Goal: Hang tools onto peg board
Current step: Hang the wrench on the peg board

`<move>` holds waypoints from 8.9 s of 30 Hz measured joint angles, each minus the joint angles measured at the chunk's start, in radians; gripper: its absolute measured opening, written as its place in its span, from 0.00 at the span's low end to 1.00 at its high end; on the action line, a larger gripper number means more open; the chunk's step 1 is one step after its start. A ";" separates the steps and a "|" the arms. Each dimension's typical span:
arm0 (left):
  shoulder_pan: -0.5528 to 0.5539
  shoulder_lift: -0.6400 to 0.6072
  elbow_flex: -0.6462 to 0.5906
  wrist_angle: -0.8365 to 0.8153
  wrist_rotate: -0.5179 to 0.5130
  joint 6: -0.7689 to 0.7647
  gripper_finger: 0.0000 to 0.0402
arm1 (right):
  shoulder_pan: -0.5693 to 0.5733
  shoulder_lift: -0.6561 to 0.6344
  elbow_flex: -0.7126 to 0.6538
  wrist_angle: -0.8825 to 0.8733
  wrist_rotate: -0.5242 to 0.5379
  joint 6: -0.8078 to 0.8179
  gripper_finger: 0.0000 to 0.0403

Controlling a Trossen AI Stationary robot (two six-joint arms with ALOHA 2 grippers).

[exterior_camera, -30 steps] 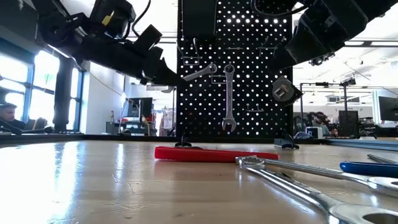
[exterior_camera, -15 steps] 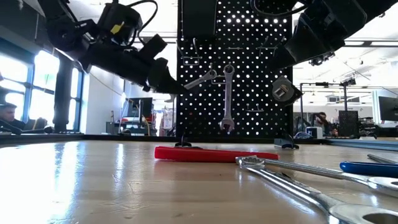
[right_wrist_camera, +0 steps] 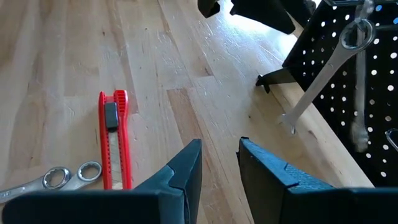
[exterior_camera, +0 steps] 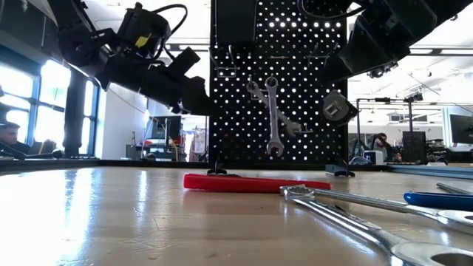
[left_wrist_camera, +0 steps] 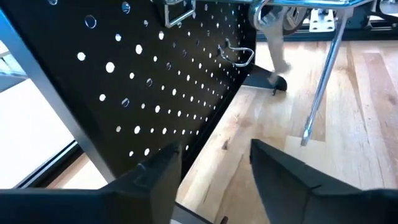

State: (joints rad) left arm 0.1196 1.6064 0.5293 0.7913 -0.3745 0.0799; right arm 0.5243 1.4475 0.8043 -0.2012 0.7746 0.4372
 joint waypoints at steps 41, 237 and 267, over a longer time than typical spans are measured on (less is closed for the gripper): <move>-0.110 -0.004 -0.001 0.017 0.167 -0.113 0.54 | 0.021 0.000 0.000 0.022 -0.007 0.008 0.25; -0.315 0.418 0.417 -0.255 0.512 -0.004 0.44 | 0.157 0.265 0.000 0.117 -0.072 0.317 0.01; -0.300 0.299 0.417 -0.417 0.448 0.033 0.44 | 0.076 0.394 0.000 0.253 -0.251 0.412 0.38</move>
State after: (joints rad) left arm -0.1801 1.9054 0.9463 0.3738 0.0739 0.1131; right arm 0.6006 1.8415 0.8040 0.0513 0.5232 0.8495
